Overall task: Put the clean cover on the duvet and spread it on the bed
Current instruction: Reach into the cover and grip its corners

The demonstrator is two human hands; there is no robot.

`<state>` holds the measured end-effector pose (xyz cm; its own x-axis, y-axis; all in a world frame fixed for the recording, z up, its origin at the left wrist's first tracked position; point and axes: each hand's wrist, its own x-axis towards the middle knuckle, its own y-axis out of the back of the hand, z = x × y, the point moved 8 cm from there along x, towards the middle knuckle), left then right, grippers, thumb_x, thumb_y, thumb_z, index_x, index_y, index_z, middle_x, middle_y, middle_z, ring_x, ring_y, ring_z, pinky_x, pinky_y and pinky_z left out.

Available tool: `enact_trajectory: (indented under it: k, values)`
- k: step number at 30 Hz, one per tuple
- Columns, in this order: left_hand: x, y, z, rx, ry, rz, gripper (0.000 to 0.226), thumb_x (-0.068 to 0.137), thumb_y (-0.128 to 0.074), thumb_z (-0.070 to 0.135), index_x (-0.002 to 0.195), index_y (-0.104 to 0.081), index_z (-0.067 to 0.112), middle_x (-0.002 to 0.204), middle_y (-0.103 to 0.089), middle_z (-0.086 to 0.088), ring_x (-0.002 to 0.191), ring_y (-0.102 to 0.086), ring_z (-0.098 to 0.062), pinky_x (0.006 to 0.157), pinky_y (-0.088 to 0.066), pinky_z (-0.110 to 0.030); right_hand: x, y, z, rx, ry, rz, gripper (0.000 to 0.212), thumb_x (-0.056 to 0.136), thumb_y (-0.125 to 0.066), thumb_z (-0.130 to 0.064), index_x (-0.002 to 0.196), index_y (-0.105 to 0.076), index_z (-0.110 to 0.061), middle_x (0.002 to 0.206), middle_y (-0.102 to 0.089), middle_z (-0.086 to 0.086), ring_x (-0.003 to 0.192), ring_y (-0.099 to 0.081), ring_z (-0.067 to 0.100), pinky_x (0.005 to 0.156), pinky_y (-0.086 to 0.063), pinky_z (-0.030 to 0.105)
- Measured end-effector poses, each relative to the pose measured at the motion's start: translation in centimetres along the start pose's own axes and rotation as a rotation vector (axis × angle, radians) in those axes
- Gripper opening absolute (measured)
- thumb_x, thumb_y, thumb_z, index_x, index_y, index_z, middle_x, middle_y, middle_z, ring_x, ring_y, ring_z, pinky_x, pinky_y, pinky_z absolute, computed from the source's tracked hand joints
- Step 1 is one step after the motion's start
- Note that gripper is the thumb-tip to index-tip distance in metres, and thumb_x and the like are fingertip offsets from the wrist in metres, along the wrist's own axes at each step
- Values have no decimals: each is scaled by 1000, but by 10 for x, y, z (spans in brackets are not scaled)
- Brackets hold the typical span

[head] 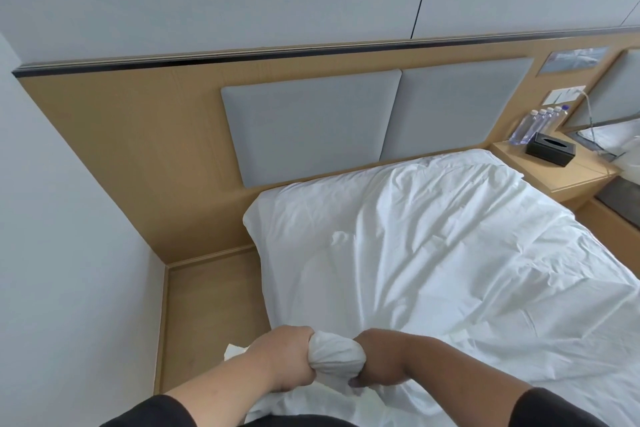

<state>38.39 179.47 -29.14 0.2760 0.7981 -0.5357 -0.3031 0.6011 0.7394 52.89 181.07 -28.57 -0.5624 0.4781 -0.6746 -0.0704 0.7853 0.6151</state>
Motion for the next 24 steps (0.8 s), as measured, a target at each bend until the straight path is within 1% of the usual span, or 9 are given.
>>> enact_trajectory:
  k: [2, 6, 8, 10, 13, 16, 19, 21, 24]
  values:
    - [1, -2, -2, 7, 18, -6, 13, 73, -55, 30, 85, -53, 32, 76, -57, 13, 80, -60, -17, 64, -43, -29, 1, -2, 2, 35, -9, -41, 31, 88, -68, -41, 107, -67, -17, 101, -67, 4, 86, -57, 23, 78, -43, 31]
    - [3, 0, -11, 1, 46, 27, 17, 75, -52, 27, 91, -56, 31, 80, -60, 12, 80, -61, -17, 63, -43, -28, 0, 8, 4, -102, -85, -4, 50, 79, -78, -46, 118, -57, -24, 114, -67, 2, 104, -63, 25, 80, -44, 35]
    - [5, 3, -15, -18, 61, 62, 21, 76, -52, 29, 97, -56, 29, 87, -63, 11, 84, -63, -17, 67, -47, -30, 0, 16, 5, -255, -134, 112, 39, 83, -72, -35, 115, -52, -24, 111, -66, 3, 97, -62, 26, 77, -44, 36]
    - [8, 7, -15, -42, 74, 95, 25, 78, -55, 34, 102, -58, 29, 92, -65, 11, 86, -63, -15, 74, -52, -32, 1, 23, 3, -328, -165, 246, 22, 87, -57, -21, 108, -54, -23, 105, -65, 3, 86, -58, 26, 74, -45, 37]
    - [12, 10, -11, -31, 74, 89, 29, 77, -59, 36, 106, -59, 28, 95, -65, 10, 88, -63, -16, 76, -53, -32, 4, 28, 4, -334, -191, 316, 12, 84, -49, -18, 93, -55, -25, 95, -65, 1, 84, -62, 26, 70, -45, 35]
    - [11, 8, -11, 13, 81, 62, 25, 76, -55, 25, 101, -58, 27, 92, -65, 8, 84, -63, -17, 72, -53, -33, 6, 25, 6, -269, -123, 218, 5, 87, -55, -25, 83, -56, -22, 85, -63, 0, 81, -63, 25, 70, -50, 34]
    - [7, 1, -9, 77, 48, 51, 19, 74, -48, 22, 92, -52, 28, 84, -60, 9, 77, -59, -18, 60, -41, -30, -1, 8, 4, -90, -31, 44, 11, 81, -68, -30, 80, -58, -25, 82, -60, -3, 76, -57, 21, 61, -42, 27]
    - [5, -2, -7, 114, 20, 53, 19, 75, -46, 24, 93, -53, 26, 82, -57, 9, 80, -58, -20, 61, -41, -33, -7, -2, 3, 24, -20, -4, 12, 75, -70, -30, 77, -59, -28, 83, -61, -5, 72, -57, 18, 59, -42, 26]
    - [4, -3, -6, 116, 10, 41, 19, 75, -48, 27, 93, -53, 26, 82, -56, 10, 82, -60, -21, 63, -43, -32, -12, -10, 3, 116, -34, -42, 13, 70, -68, -29, 66, -55, -31, 71, -57, -11, 62, -53, 10, 58, -42, 25]
